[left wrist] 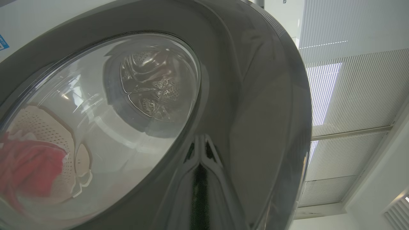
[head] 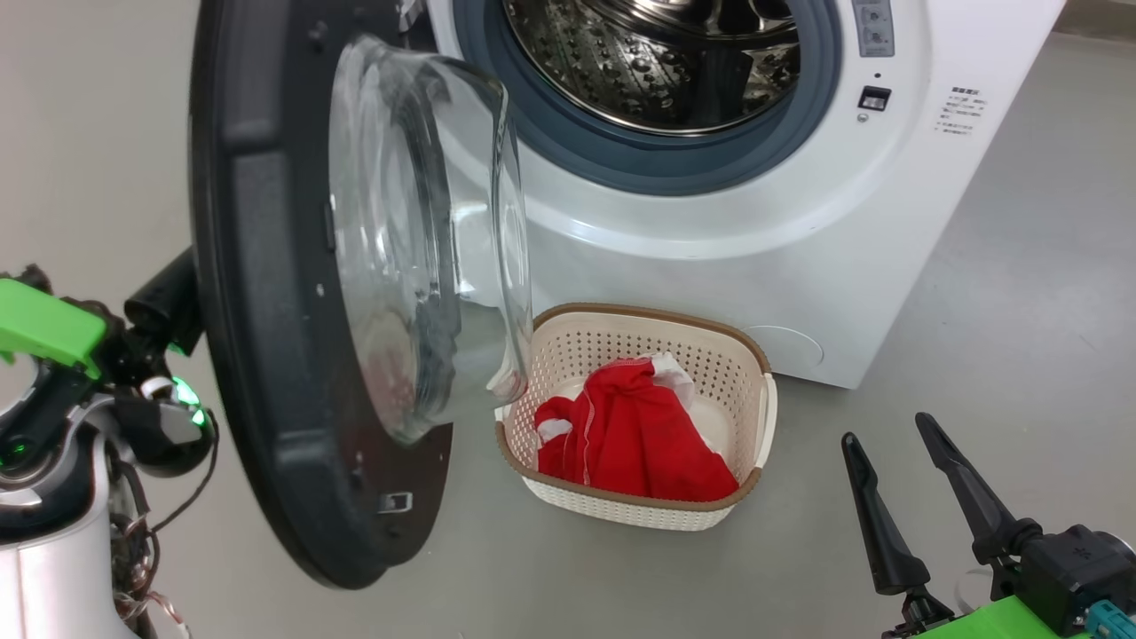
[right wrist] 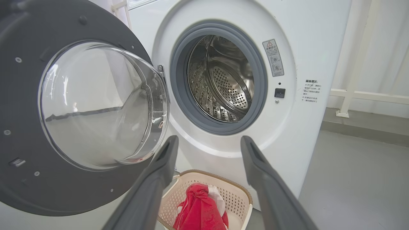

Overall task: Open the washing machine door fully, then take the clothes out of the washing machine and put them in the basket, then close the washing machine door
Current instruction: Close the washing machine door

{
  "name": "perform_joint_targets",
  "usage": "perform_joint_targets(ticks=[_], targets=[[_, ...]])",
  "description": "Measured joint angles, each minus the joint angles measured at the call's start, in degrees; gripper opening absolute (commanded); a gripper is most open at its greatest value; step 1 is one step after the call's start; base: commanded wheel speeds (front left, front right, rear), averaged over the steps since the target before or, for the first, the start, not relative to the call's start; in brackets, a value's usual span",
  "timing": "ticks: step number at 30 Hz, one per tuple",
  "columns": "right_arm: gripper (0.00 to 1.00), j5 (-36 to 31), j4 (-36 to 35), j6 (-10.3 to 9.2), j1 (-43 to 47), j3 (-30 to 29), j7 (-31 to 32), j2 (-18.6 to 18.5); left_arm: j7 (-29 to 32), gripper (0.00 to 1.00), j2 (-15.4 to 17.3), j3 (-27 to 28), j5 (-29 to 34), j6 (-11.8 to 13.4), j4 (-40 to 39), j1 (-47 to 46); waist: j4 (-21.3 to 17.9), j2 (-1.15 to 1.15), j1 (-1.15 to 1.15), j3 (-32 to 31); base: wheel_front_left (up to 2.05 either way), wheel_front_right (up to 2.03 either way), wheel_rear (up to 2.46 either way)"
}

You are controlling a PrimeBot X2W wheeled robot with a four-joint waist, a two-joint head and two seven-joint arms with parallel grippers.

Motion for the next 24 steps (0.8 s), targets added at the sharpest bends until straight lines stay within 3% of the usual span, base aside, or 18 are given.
perform_joint_targets(ticks=[24], targets=[[1.00, 1.01, 0.45, 0.00, -0.05, 0.21, -0.36, 0.00, -3.63, 0.00, -2.29, -9.17, -2.11, -1.09, -1.74, 0.59, -5.51, 0.00, 0.00, 1.29, 0.00, 0.00, 0.00]])
